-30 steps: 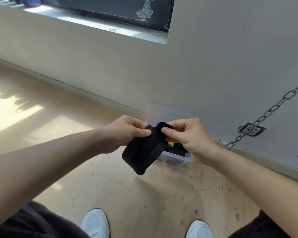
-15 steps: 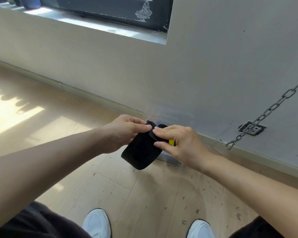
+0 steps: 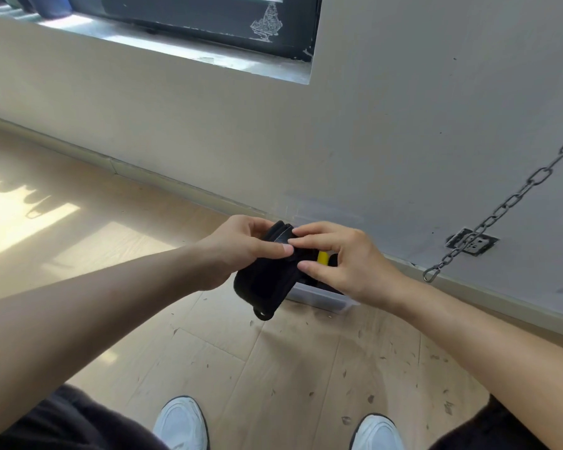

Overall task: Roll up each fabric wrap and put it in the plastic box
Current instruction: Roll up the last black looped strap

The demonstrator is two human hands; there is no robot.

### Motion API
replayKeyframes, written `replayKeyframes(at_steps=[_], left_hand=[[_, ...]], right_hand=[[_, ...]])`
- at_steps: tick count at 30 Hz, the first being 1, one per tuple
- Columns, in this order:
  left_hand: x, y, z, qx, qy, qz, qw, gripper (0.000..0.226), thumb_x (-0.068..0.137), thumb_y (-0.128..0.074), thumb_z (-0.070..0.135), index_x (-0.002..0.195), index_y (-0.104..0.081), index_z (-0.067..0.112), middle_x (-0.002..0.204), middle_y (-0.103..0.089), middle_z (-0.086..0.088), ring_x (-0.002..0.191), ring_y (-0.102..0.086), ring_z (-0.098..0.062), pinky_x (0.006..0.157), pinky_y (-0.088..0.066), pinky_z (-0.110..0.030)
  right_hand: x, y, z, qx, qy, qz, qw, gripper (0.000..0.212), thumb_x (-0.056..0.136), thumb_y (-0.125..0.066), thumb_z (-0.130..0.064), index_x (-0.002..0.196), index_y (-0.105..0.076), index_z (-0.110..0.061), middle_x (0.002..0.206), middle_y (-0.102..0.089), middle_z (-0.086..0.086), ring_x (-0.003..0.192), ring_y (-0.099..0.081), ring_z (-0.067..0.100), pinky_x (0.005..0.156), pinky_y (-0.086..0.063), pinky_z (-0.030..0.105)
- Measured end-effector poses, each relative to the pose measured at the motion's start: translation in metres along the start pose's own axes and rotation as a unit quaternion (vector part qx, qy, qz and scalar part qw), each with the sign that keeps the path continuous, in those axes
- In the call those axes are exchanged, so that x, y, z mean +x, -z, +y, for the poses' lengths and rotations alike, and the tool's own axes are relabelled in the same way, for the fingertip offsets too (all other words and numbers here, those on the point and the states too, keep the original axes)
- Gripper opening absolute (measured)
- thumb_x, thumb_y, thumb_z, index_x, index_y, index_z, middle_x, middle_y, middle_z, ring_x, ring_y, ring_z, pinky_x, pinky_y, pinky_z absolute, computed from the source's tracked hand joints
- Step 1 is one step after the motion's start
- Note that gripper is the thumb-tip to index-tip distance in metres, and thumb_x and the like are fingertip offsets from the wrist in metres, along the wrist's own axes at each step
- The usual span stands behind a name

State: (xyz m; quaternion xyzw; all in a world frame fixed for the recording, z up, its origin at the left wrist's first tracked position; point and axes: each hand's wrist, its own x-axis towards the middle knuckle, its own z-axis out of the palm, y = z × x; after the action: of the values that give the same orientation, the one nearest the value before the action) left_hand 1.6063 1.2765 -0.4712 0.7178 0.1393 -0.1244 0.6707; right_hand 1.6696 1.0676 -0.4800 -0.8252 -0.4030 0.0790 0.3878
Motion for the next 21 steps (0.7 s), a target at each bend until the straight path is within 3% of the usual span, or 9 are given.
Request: replayKeyframes(at_steps=[3, 7, 11, 15, 21], left_hand=[[0.000, -0.001, -0.002, -0.002, -0.009, 0.023, 1.000, 0.029, 0.083, -0.080, 0.002, 0.109, -0.073, 0.011, 0.098, -0.079, -0.011, 0.092, -0.076, -0.025, 0.081, -0.058, -0.032], [0.000, -0.002, -0.001, -0.016, -0.009, 0.021, 1.000, 0.031, 0.084, -0.078, -0.001, 0.112, -0.072, 0.010, 0.099, -0.079, -0.013, 0.092, -0.076, -0.028, 0.080, -0.058, -0.033], [-0.003, -0.001, -0.001, -0.038, 0.000, -0.002, 0.999, 0.033, 0.086, -0.076, -0.002, 0.117, -0.070, 0.007, 0.106, -0.078, -0.015, 0.096, -0.076, -0.029, 0.080, -0.057, -0.032], [-0.003, 0.004, 0.000, -0.032, -0.016, -0.009, 0.999, 0.031, 0.090, -0.071, -0.003, 0.119, -0.071, 0.007, 0.109, -0.077, -0.015, 0.099, -0.075, -0.028, 0.084, -0.057, -0.033], [-0.002, 0.004, 0.006, -0.069, -0.032, 0.002, 0.997, 0.034, 0.092, -0.067, -0.003, 0.126, -0.067, 0.005, 0.116, -0.075, -0.014, 0.104, -0.074, -0.028, 0.076, -0.059, -0.029]], right_hand=[[-0.001, -0.001, 0.004, -0.024, 0.021, -0.021, 0.999, 0.040, 0.085, -0.080, -0.016, 0.124, -0.072, -0.023, 0.134, -0.061, -0.009, 0.122, -0.056, 0.005, 0.104, -0.044, 0.020], [0.001, 0.003, 0.006, -0.054, 0.071, -0.014, 0.996, 0.039, 0.081, -0.080, -0.022, 0.120, -0.075, -0.021, 0.131, -0.063, -0.002, 0.114, -0.062, 0.016, 0.099, -0.050, 0.034], [0.001, 0.007, 0.006, -0.063, 0.076, -0.021, 0.995, 0.034, 0.079, -0.079, -0.029, 0.113, -0.078, -0.023, 0.130, -0.066, -0.001, 0.114, -0.063, 0.014, 0.097, -0.051, 0.029], [0.000, 0.011, 0.006, -0.057, 0.061, -0.016, 0.996, 0.019, 0.077, -0.086, -0.021, 0.096, -0.082, -0.020, 0.126, -0.070, -0.004, 0.112, -0.064, 0.007, 0.096, -0.051, 0.025], [-0.001, 0.011, -0.007, 0.004, -0.003, 0.041, 0.999, 0.028, 0.074, -0.089, -0.019, 0.098, -0.074, -0.018, 0.089, -0.069, -0.006, 0.086, -0.065, 0.012, 0.079, -0.053, 0.029]])
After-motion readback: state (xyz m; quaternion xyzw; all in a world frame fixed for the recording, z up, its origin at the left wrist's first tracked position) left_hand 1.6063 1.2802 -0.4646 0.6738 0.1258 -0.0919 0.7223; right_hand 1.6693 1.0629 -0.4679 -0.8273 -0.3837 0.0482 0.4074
